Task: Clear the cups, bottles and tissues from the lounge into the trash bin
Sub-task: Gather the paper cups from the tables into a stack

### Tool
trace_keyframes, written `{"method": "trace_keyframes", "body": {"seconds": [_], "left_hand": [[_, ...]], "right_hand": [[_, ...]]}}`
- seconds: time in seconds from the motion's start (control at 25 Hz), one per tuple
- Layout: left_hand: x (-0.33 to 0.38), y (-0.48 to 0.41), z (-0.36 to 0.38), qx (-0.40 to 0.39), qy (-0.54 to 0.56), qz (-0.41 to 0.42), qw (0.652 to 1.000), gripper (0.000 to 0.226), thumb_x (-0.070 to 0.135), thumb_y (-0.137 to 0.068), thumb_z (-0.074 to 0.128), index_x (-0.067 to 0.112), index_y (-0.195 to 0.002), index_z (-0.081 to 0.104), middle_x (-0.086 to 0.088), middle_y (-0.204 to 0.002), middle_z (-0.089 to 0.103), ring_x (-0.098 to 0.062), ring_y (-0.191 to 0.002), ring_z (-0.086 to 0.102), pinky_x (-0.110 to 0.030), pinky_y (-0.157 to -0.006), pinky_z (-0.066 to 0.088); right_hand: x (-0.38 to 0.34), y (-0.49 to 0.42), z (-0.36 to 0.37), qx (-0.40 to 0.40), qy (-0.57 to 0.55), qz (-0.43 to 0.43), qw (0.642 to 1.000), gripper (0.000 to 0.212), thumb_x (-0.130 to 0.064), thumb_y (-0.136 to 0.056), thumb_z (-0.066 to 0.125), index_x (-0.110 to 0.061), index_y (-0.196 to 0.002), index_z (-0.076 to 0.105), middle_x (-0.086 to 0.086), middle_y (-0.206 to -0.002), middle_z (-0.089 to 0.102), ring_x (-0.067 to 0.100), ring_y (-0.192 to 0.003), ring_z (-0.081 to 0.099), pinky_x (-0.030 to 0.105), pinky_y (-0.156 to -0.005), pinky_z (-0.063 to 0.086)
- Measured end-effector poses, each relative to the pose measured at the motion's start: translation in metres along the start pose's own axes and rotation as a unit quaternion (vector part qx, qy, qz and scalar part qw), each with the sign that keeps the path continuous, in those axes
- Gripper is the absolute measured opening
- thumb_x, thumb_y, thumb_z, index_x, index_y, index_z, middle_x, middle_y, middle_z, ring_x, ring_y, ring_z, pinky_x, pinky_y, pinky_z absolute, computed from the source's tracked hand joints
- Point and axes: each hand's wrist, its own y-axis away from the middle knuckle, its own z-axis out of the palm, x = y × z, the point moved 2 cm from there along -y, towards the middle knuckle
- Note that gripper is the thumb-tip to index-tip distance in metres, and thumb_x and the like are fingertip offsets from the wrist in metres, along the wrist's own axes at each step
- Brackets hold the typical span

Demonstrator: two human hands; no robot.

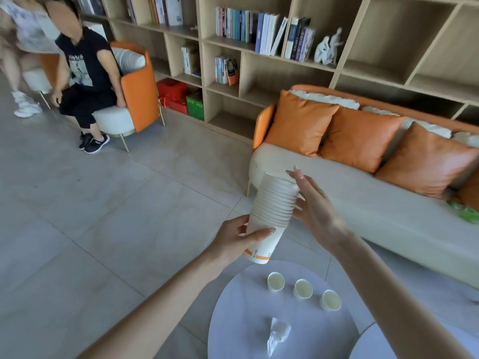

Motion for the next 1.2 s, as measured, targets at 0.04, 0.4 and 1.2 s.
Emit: {"method": "trace_keyframes", "body": {"seconds": [0.04,0.4,1.2], "left_hand": [[0.011,0.000,-0.001,0.000,0.005,0.001,1.000,0.016,0.021,-0.085,0.072,0.023,-0.100,0.069,0.008,-0.093,0.073,-0.005,-0.087,0.068,-0.009,-0.063,0.051],[0.058,-0.043,-0.053,-0.098,0.002,0.008,0.995,0.020,0.031,-0.089,0.067,0.029,-0.108,0.064,0.004,-0.101,0.074,-0.004,-0.087,0.070,-0.024,-0.079,0.056],[0.096,-0.196,-0.075,-0.336,-0.121,0.037,0.933,0.037,0.033,-0.089,0.067,0.014,-0.120,0.064,0.000,-0.112,0.071,-0.012,-0.101,0.067,-0.020,-0.075,0.054]], "right_hand": [[-0.008,0.001,0.001,0.002,-0.005,0.005,1.000,0.050,-0.056,-0.087,0.050,-0.023,-0.125,0.054,-0.003,-0.115,0.064,0.015,-0.106,0.064,0.036,-0.092,0.050],[-0.026,-0.024,0.042,0.024,-0.040,0.004,0.999,0.049,-0.052,-0.086,0.054,-0.016,-0.119,0.062,0.007,-0.114,0.070,0.022,-0.102,0.069,0.042,-0.093,0.052],[-0.032,-0.098,0.047,0.265,-0.130,-0.019,0.955,0.042,-0.048,-0.088,0.058,-0.013,-0.110,0.061,0.006,-0.100,0.063,0.021,-0.093,0.064,0.042,-0.088,0.053]]}}
